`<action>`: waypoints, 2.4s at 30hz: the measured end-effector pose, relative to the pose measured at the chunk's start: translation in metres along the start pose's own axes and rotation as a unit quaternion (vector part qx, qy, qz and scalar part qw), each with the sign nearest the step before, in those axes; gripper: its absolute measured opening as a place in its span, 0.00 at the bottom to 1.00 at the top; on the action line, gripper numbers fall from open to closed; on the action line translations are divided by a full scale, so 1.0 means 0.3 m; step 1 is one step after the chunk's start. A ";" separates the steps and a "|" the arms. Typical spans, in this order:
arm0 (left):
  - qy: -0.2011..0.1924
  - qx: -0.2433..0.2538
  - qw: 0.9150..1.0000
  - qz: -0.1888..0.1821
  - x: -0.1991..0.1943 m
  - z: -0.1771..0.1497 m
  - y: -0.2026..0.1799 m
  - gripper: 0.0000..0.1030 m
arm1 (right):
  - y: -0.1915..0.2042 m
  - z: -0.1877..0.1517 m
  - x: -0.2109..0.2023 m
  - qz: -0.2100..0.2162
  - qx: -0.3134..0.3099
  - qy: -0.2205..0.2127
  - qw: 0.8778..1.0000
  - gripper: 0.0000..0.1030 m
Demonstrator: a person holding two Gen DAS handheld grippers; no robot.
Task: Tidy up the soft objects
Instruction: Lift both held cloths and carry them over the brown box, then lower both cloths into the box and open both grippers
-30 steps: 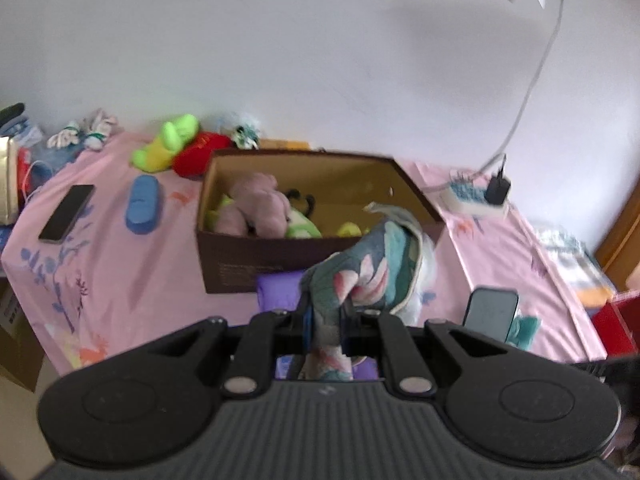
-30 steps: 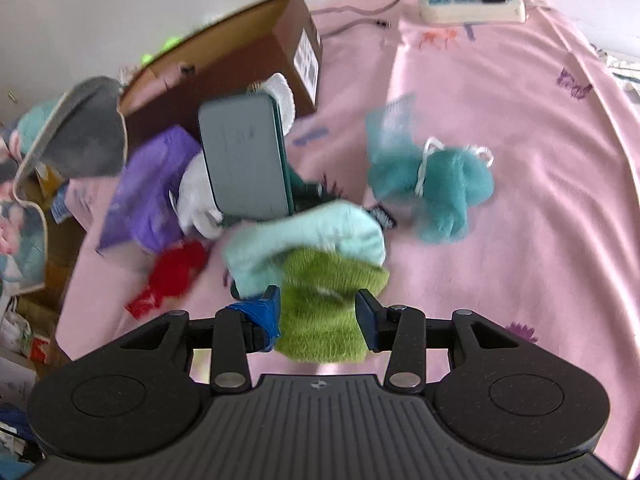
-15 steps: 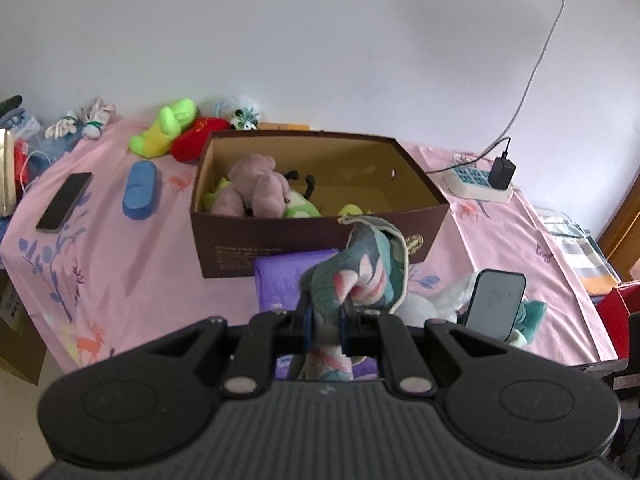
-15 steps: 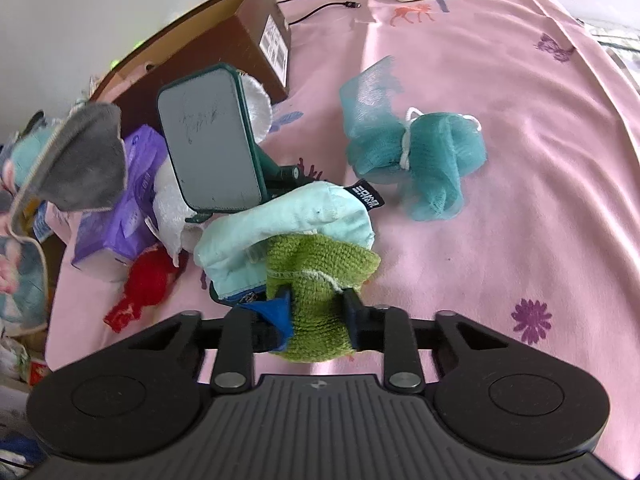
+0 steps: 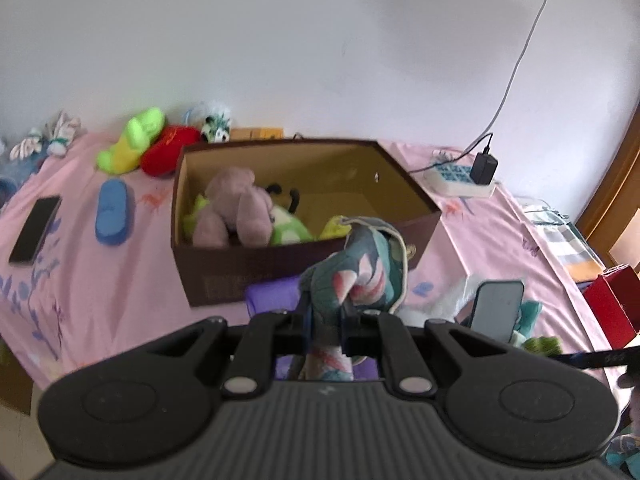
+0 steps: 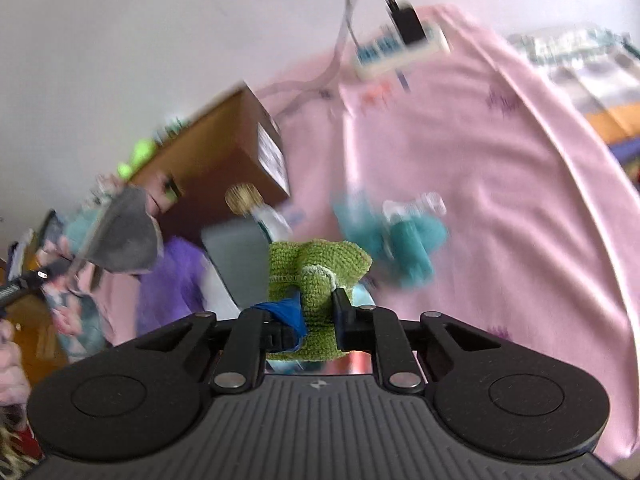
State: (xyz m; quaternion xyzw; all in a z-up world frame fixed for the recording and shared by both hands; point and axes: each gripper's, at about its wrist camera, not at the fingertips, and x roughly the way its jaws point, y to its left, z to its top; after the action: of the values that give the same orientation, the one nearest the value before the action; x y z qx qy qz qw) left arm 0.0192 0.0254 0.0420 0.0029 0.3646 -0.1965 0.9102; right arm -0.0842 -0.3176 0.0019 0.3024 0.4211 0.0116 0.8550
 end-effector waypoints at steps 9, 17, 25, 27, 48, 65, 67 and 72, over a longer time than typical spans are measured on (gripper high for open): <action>-0.017 0.013 1.000 -0.023 0.102 0.177 0.059 0.11 | 0.255 0.233 0.018 0.064 -0.075 -0.056 0.994 0.00; -0.010 0.009 1.000 -0.028 0.293 0.369 0.063 0.11 | 0.414 0.390 0.175 0.100 -0.121 -0.059 0.986 0.00; 0.053 -0.005 0.999 0.008 0.570 0.455 0.093 0.11 | 0.511 0.480 0.375 0.091 -0.164 -0.042 0.981 0.00; 0.055 -0.008 0.998 0.022 0.628 0.461 0.092 0.11 | 0.520 0.490 0.435 0.083 -0.173 -0.032 0.981 0.00; 0.097 0.017 0.993 0.071 0.837 0.393 0.079 0.57 | 0.529 0.451 0.839 -0.033 -0.219 0.093 0.971 0.06; 0.026 -0.011 0.994 0.109 0.582 0.409 0.113 0.64 | 0.522 0.446 0.619 -0.002 -0.194 0.052 0.980 0.07; 0.021 -0.013 0.993 0.111 0.549 0.403 0.114 0.64 | 0.531 0.433 0.588 0.004 -0.191 0.045 0.981 0.07; 0.012 -0.012 0.993 0.120 0.459 0.383 0.103 0.64 | 0.560 0.385 0.510 0.020 -0.195 0.032 0.980 0.08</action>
State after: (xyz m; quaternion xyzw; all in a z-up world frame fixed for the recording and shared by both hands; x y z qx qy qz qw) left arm 0.1969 -0.0121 0.0307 0.0378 0.3749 -0.0816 0.9227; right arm 0.1381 -0.1971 0.0346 0.1376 0.4322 0.1201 0.8831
